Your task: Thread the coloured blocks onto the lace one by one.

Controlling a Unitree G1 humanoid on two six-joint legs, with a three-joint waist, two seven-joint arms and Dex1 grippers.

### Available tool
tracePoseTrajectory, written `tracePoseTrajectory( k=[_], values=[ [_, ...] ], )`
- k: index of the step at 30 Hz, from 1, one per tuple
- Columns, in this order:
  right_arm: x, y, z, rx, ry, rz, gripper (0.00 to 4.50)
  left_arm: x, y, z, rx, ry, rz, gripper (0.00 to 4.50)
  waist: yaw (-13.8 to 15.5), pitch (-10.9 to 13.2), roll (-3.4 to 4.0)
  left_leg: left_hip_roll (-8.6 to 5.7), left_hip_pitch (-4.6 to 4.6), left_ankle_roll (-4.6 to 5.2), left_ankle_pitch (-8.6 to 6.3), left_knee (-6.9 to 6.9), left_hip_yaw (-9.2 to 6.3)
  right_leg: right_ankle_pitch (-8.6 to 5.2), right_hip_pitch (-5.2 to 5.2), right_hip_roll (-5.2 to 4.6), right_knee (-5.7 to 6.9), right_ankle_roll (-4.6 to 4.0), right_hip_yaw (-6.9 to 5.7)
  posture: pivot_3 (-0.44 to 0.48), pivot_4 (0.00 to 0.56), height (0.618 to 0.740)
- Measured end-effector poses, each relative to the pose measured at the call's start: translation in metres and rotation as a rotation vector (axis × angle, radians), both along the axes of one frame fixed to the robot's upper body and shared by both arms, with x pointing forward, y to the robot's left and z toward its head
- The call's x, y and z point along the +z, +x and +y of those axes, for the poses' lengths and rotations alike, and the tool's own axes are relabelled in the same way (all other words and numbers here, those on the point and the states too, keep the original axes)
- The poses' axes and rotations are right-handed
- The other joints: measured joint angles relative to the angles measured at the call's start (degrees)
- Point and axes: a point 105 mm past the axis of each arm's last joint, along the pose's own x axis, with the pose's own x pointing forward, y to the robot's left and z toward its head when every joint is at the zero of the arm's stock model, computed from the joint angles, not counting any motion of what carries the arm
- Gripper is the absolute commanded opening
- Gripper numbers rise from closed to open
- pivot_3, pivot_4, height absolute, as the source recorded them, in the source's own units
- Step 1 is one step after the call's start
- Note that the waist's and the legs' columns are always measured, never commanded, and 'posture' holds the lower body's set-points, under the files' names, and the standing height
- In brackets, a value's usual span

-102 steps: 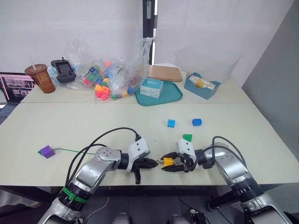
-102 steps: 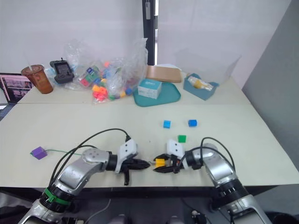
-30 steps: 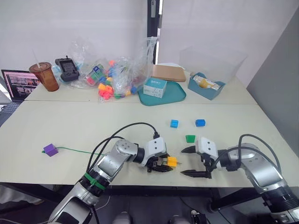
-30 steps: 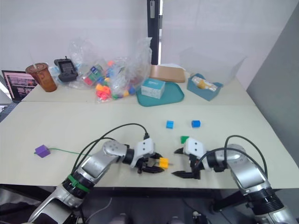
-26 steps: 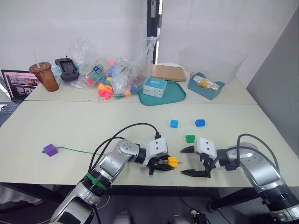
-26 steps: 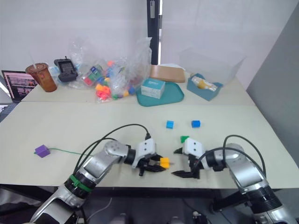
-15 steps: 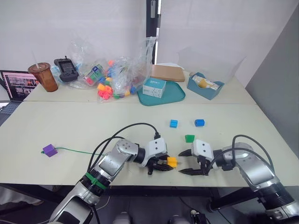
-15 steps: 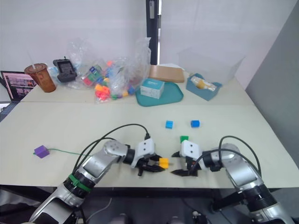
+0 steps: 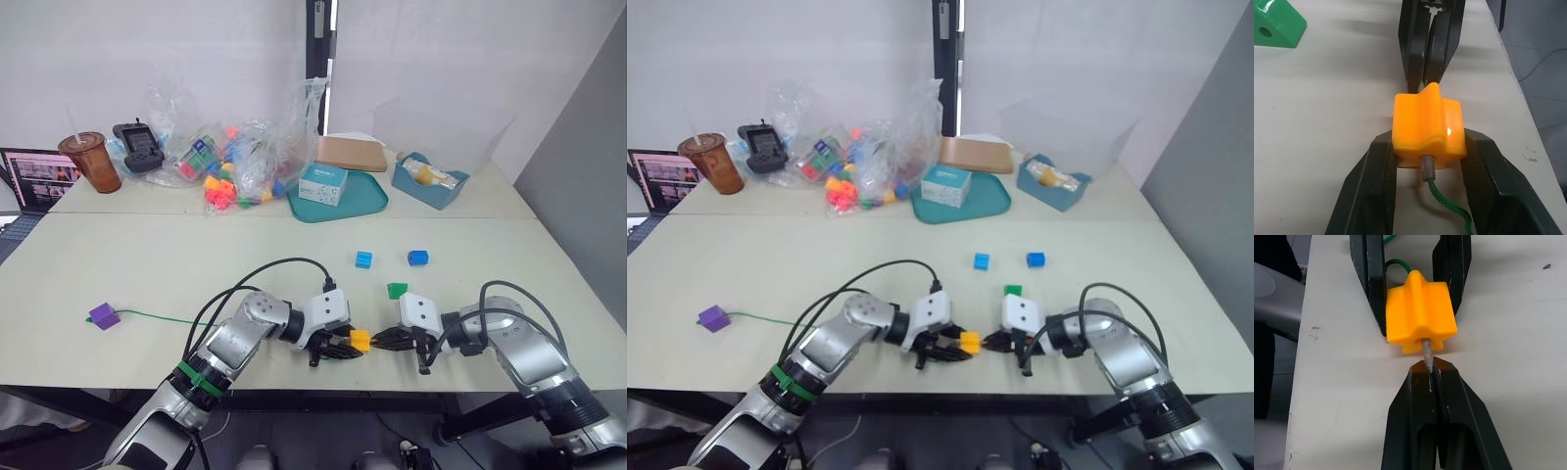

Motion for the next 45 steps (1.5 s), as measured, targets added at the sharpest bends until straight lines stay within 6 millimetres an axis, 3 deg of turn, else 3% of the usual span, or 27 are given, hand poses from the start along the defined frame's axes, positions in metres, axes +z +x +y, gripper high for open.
tracePoseTrajectory(
  k=[6, 11, 18, 20, 24, 28, 30, 33, 36, 41, 45],
  values=[
    [0.001, -0.001, -0.001, 0.01, -0.003, -0.005, 0.0, 0.0, -0.002, 0.008, 0.014, 0.014, 0.001, 1.37, -0.09, 0.0, 0.0, 0.01, 0.01, 0.0, 0.0, 0.0, 0.0, 0.0, 0.0, 0.0, 0.0, 0.0, 0.0, 0.0, 0.15, 0.74],
    [0.001, -0.001, -0.003, 0.015, -0.013, -0.004, 0.0, 0.002, -0.004, 0.029, 0.056, 0.026, 0.011, 1.37, -0.4, 0.0, 0.0, 0.04, 0.01, 0.0, 0.0, 0.0, 0.0, 0.0, 0.0, 0.01, 0.01, 0.0, 0.0, 0.0, 0.15, 0.74],
    [0.002, -0.002, -0.003, 0.021, -0.018, -0.006, 0.0, 0.008, -0.016, 0.131, 0.212, 0.14, 0.03, 1.37, -1.79, 0.02, 0.02, 0.13, 0.1, 0.01, -0.01, -0.1, 0.0, -0.03, -0.02, 0.05, 0.02, -0.05, 0.0, 0.0, 0.15, 0.74],
    [0.002, -0.003, -0.002, 0.023, -0.018, -0.007, 0.0, 0.01, -0.024, 0.174, 0.258, 0.224, 0.023, 1.37, -2.08, 0.03, 0.02, 0.16, 0.13, 0.01, -0.01, -0.14, 0.02, -0.05, -0.03, 0.06, 0.02, -0.09, -0.01, 0.0, 0.15, 0.74],
    [0.002, -0.003, -0.001, 0.028, -0.014, -0.006, 0.0, 0.015, -0.031, 0.234, 0.328, 0.344, 0.009, 1.37, -2.11, 0.06, 0.07, 0.17, 0.19, 0.01, -0.02, -0.2, 0.06, -0.07, -0.04, 0.06, 0.04, -0.12, 0.0, 0.0, 0.15, 0.74],
    [0.0, -0.002, 0.003, 0.035, -0.004, 0.001, 0.0, 0.026, -0.032, 0.311, 0.479, 0.519, -0.017, 1.37, -2.32, 0.07, 0.09, 0.17, 0.14, 0.01, -0.02, -0.35, 0.13, -0.08, -0.27, 0.07, 0.15, -0.15, 0.03, 0.0, 0.15, 0.74],
    [0.001, -0.001, 0.003, 0.037, -0.004, 0.001, 0.0, 0.03, -0.032, 0.332, 0.523, 0.57, -0.033, 1.37, -2.14, 0.07, 0.1, 0.16, 0.03, 0.01, -0.01, -0.37, 0.18, -0.08, -0.45, 0.06, 0.21, -0.15, 0.06, 0.0, 0.15, 0.74],
    [0.004, 0.002, 0.006, 0.046, 0.001, -0.006, 0.0, 0.037, -0.022, 0.347, 0.577, 0.6, -0.083, 1.37, -1.5, 0.09, 0.09, 0.16, -0.14, 0.01, -0.01, -0.34, 0.21, -0.08, -0.67, 0.07, 0.35, -0.15, 0.07, 0.0, 0.15, 0.74],
    [0.002, 0.001, 0.01, 0.061, 0.001, 0.0, 0.0, 0.041, -0.015, 0.349, 0.61, 0.587, -0.112, 2.69, -1.28, 0.09, 0.09, 0.15, -0.23, 0.0, -0.01, -0.33, 0.23, -0.08, -0.71, 0.03, 0.35, -0.15, 0.07, 0.0, 0.15, 0.74],
    [0.002, 0.001, 0.011, 0.064, -0.001, -0.002, 0.0, 0.039, -0.012, 0.319, 0.568, 0.47, -0.081, 4.32, -1.19, 0.13, 0.02, 0.18, -0.32, 0.0, -0.01, -0.22, 0.21, -0.08, -0.74, 0.04, 0.44, -0.15, 0.03, 0.0, 0.15, 0.74],
    [0.002, 0.001, 0.011, 0.064, -0.001, -0.002, 0.0, 0.055, -0.01, 0.297, 0.562, 0.401, -0.066, 4.46, -1.29, 0.18, -0.06, 0.18, -0.33, 0.0, -0.01, -0.17, 0.2, -0.08, -0.75, 0.05, 0.5, -0.14, 0.04, 0.0, 0.15, 0.74]
  ],
)
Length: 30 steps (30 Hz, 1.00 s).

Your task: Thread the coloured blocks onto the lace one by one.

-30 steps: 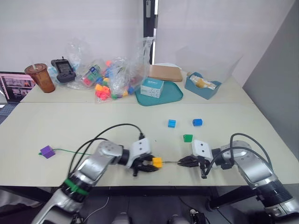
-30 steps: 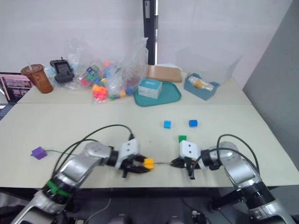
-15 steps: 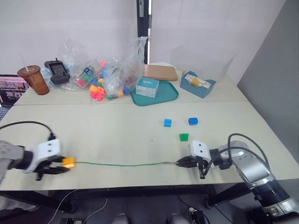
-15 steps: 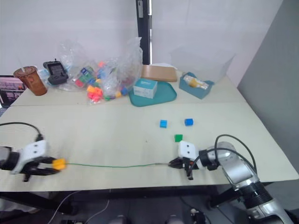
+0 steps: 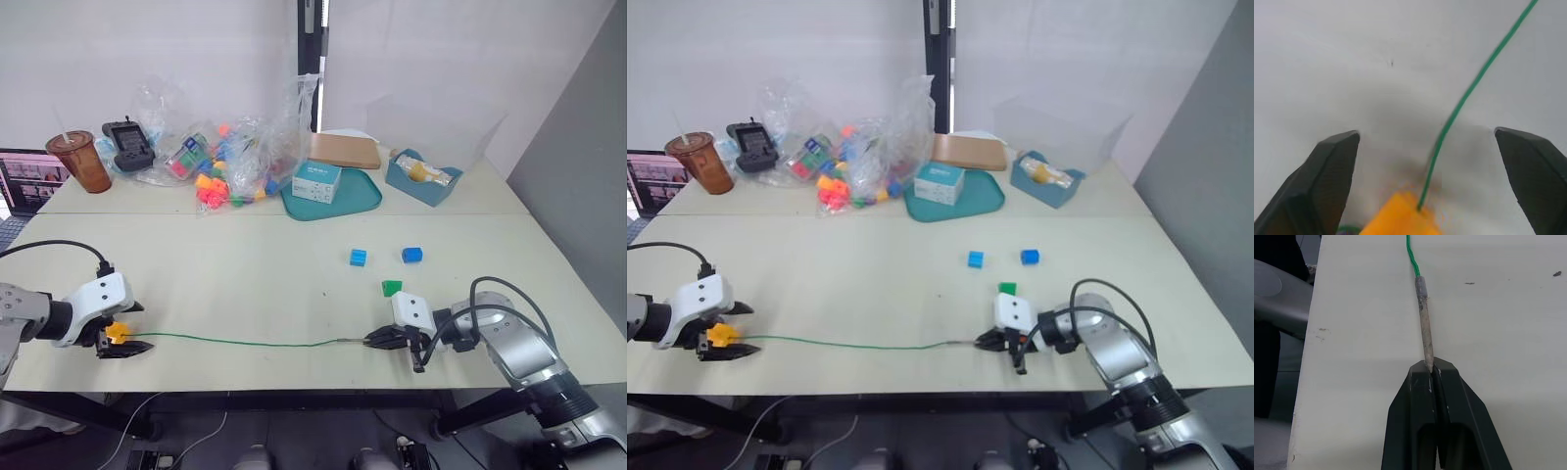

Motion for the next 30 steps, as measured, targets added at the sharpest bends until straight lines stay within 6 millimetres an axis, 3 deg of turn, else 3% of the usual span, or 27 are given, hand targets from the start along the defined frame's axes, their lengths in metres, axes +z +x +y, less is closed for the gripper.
tracePoseTrajectory(
  k=[3, 5, 8, 14, 19, 23, 27, 28, 30],
  values=[
    [0.0, 0.0, -0.001, -0.004, -0.003, 0.001, 0.0, 0.017, 0.003, -0.035, -0.051, -0.113, -0.034, 4.46, 0.27, 0.01, -0.01, -0.02, -0.03, 0.0, 0.0, 0.05, -0.01, 0.0, 0.04, -0.03, 0.02, 0.01, -0.02, 0.0, 0.15, 0.74],
    [0.0, 0.0, 0.0, -0.003, -0.001, 0.0, 0.0, 0.024, -0.001, -0.079, -0.16, -0.22, -0.045, 4.46, 0.37, 0.01, -0.02, -0.02, -0.07, 0.0, 0.0, 0.11, -0.01, 0.0, 0.05, -0.04, 0.01, 0.02, 0.0, 0.0, 0.15, 0.74],
    [0.0, 0.001, 0.001, -0.007, 0.003, -0.003, 0.0, 0.003, -0.016, -0.132, -0.269, -0.329, 0.028, 4.46, 0.1, 0.01, -0.01, -0.02, -0.05, 0.0, 0.0, 0.11, -0.05, 0.0, 0.03, -0.01, 0.06, 0.02, 0.03, 0.0, 0.15, 0.74],
    [0.0, 0.002, 0.001, -0.01, -0.001, -0.007, 0.0, -0.026, -0.02, -0.206, -0.359, -0.454, 0.064, 4.46, 0.08, 0.01, -0.04, -0.07, -0.05, 0.0, 0.0, 0.19, -0.11, 0.01, 0.06, -0.01, 0.09, 0.02, 0.03, 0.0, 0.15, 0.74],
    [-0.001, 0.001, 0.002, -0.008, -0.003, -0.007, 0.0, -0.036, -0.011, -0.234, -0.394, -0.48, 0.024, 4.46, -0.01, 0.01, -0.03, -0.09, -0.01, 0.0, 0.01, 0.19, -0.12, 0.01, 0.07, 0.0, 0.09, 0.01, 0.06, 0.0, 0.15, 0.74],
    [-0.001, 0.002, 0.002, -0.01, -0.005, -0.009, 0.0, -0.053, -0.003, -0.237, -0.375, -0.487, 0.029, 4.46, 0.04, 0.01, -0.03, -0.09, 0.01, 0.01, 0.01, 0.19, -0.12, 0.01, 0.1, 0.0, 0.09, 0.01, 0.05, 0.0, 0.15, 0.74],
    [-0.001, 0.002, 0.002, -0.012, -0.007, -0.012, 0.0, -0.056, 0.003, -0.246, -0.39, -0.525, 0.011, 4.46, 0.15, 0.01, -0.04, -0.12, 0.06, 0.0, 0.01, 0.21, -0.12, 0.01, 0.16, -0.03, 0.09, 0.01, 0.04, 0.0, 0.15, 0.74],
    [-0.001, 0.002, 0.002, -0.013, -0.006, -0.011, 0.0, -0.056, 0.006, -0.248, -0.39, -0.536, 0.009, 3.89, 0.22, 0.01, -0.04, -0.12, 0.06, 0.0, 0.01, 0.22, -0.13, 0.01, 0.18, -0.03, 0.08, 0.01, 0.03, 0.0, 0.15, 0.74],
    [-0.001, 0.002, 0.002, -0.013, -0.006, -0.011, 0.0, -0.057, 0.009, -0.253, -0.387, -0.558, 0.007, 3.25, 0.2, 0.01, -0.04, -0.13, 0.06, 0.0, 0.01, 0.23, -0.12, 0.01, 0.18, -0.03, 0.08, 0.02, 0.04, 0.0, 0.15, 0.74]
  ],
)
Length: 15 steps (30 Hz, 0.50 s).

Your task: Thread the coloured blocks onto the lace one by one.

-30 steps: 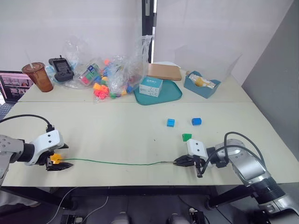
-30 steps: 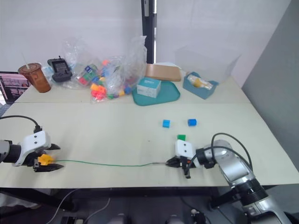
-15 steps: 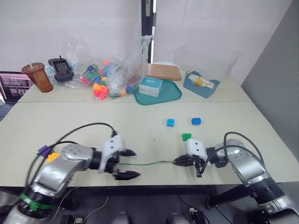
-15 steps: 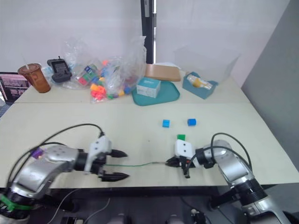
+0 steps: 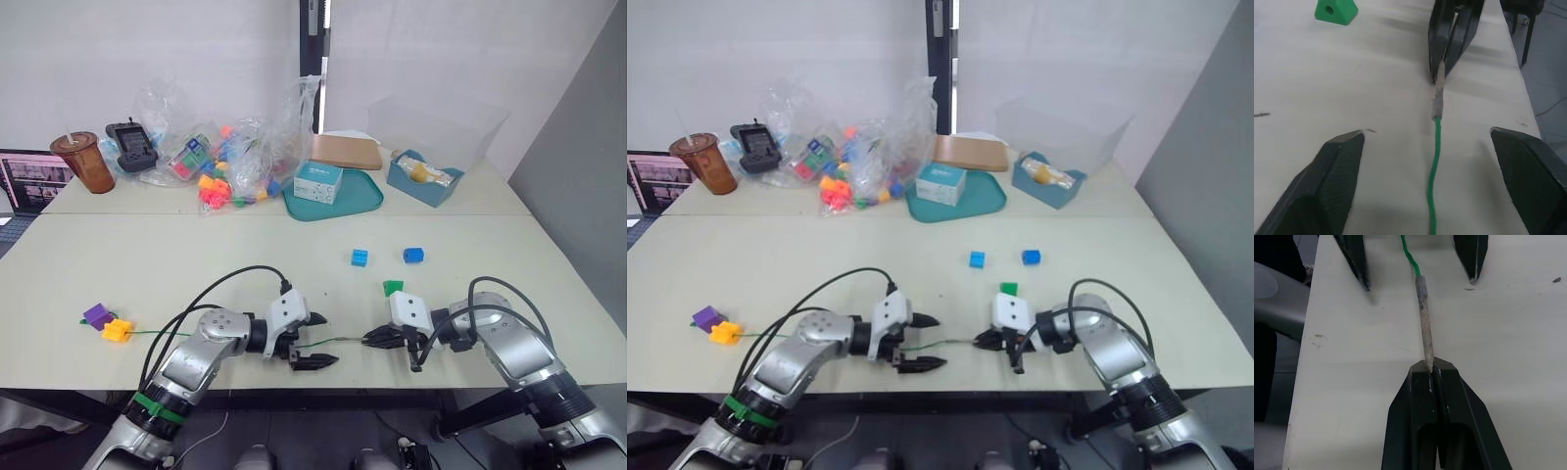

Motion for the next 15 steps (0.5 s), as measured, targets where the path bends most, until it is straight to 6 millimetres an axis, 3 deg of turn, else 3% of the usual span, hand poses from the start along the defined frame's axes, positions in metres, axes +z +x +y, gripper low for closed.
tracePoseTrajectory(
  k=[10, 15],
  values=[
    [-0.0001, 0.0001, 0.0001, 0.0, 0.0, -0.001, 0.0, -0.0034, -0.002, -0.0093, -0.024, -0.035, 0.029, 0.03, -0.04, 0.0, 0.0, 0.0, 0.01, 0.0, 0.0, 0.0, 0.0, 0.0, 0.0, 0.0, 0.01, 0.0, 0.0, 0.0, 0.15, 0.74],
    [-0.0001, -0.0005, -0.0003, 0.003, -0.006, -0.001, 0.0, -0.003, -0.0026, -0.0098, -0.025, -0.038, 0.035, 0.03, 0.0, 0.0, 0.0, 0.0, 0.0, -0.01, 0.0, 0.0, 0.0, 0.0, 0.0, 0.0, 0.01, 0.0, 0.0, 0.0, 0.15, 0.74]
  ],
)
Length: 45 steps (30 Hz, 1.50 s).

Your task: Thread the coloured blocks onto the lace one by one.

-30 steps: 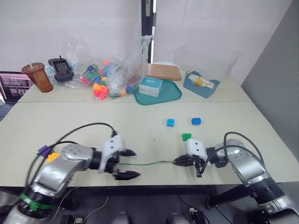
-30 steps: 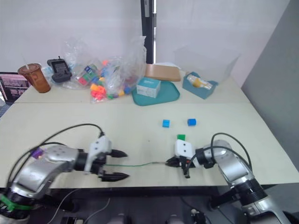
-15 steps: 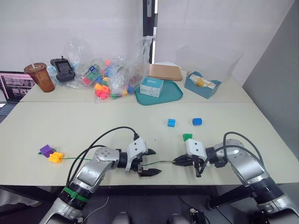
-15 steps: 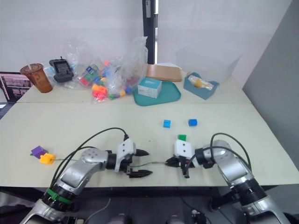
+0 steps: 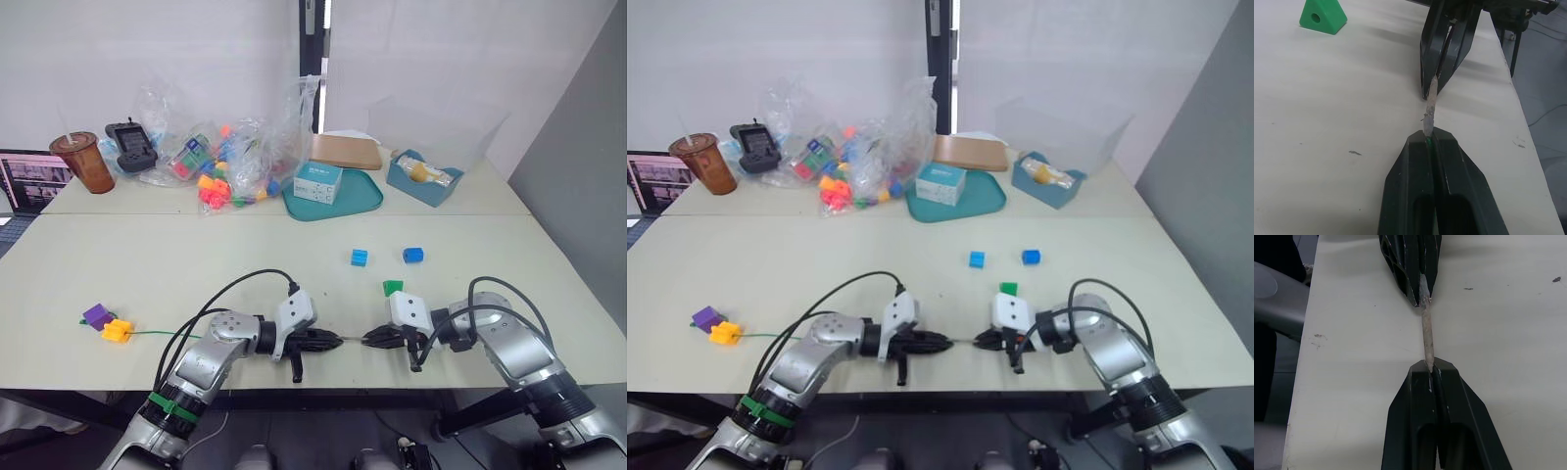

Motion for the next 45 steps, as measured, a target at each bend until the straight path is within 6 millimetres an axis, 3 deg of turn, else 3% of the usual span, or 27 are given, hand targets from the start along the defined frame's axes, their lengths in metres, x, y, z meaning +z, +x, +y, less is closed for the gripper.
tracePoseTrajectory(
  k=[5, 13, 18, 19, 26, 31, 36, 39, 45],
  values=[
    [0.001, -0.001, 0.0, -0.001, -0.011, 0.002, 0.0, 0.002, -0.002, -0.001, -0.006, -0.005, -0.002, 0.03, 0.12, 0.0, 0.0, 0.0, -0.01, 0.0, 0.0, 0.0, 0.0, 0.0, 0.0, -0.01, 0.0, 0.0, 0.0, 0.0, 0.15, 0.74],
    [0.002, 0.0, -0.006, -0.133, 0.044, 0.051, 2.62, 0.003, -0.006, 0.006, -0.017, 0.011, 0.006, 0.0, 0.25, 0.0, 0.0, -0.01, -0.03, 0.0, 0.0, 0.0, -0.01, 0.0, 0.0, -0.01, -0.01, 0.0, 0.0, 0.0, 0.15, 0.74],
    [0.012, -0.003, -0.033, -0.331, 0.15, 0.097, 4.36, 0.003, -0.006, 0.014, -0.006, 0.023, 0.014, 0.0, 0.69, 0.0, 0.0, -0.01, -0.07, 0.0, 0.0, 0.0, -0.01, 0.0, -0.01, -0.02, -0.03, 0.0, -0.01, 0.0, 0.15, 0.74],
    [0.017, -0.001, -0.04, -0.383, 0.189, 0.096, 4.47, 0.004, -0.005, 0.017, 0.002, 0.023, 0.012, 0.0, 0.72, 0.0, 0.0, -0.01, -0.06, 0.0, 0.0, 0.0, -0.01, 0.0, -0.01, -0.01, -0.02, 0.0, 0.0, 0.0, 0.15, 0.74],
    [0.039, 0.022, -0.075, -0.822, 0.495, -0.011, 4.47, 0.018, -0.008, 0.032, 0.037, 0.019, 0.007, 0.0, 0.37, 0.0, 0.0, 0.0, -0.06, 0.0, 0.0, -0.01, -0.01, 0.0, -0.03, -0.01, 0.0, 0.0, 0.01, 0.0, 0.15, 0.74],
    [0.045, 0.064, -0.088, -1.128, 0.576, -0.124, 4.47, 0.023, -0.01, 0.033, 0.045, 0.017, 0.007, 0.0, -0.31, 0.0, 0.02, 0.0, -0.06, -0.01, 0.01, -0.04, -0.01, 0.0, -0.1, 0.0, 0.05, 0.0, 0.02, 0.0, 0.15, 0.74],
    [0.049, 0.094, -0.076, -1.22, 0.614, -0.138, 4.47, 0.023, -0.009, 0.034, 0.058, 0.022, 0.011, 0.0, -0.32, 0.0, 0.02, 0.0, -0.11, -0.02, 0.01, -0.08, 0.0, 0.0, -0.13, -0.01, 0.02, 0.0, 0.02, 0.0, 0.15, 0.74],
    [0.038, 0.106, -0.068, -1.259, 0.602, -0.094, 4.47, 0.023, -0.009, 0.034, 0.066, 0.022, 0.005, 0.0, -0.17, 0.0, 0.02, 0.0, -0.12, -0.02, 0.01, -0.08, 0.0, 0.0, -0.13, -0.03, 0.02, 0.0, 0.0, 0.0, 0.15, 0.74],
    [0.019, 0.121, -0.077, -1.37, 0.569, -0.053, 4.47, 0.02, -0.01, 0.037, 0.082, 0.025, 0.015, 0.0, -0.35, 0.01, 0.04, -0.01, -0.13, -0.03, 0.02, -0.08, 0.03, 0.0, -0.16, -0.05, 0.04, 0.0, 0.02, 0.0, 0.15, 0.74]
  ],
)
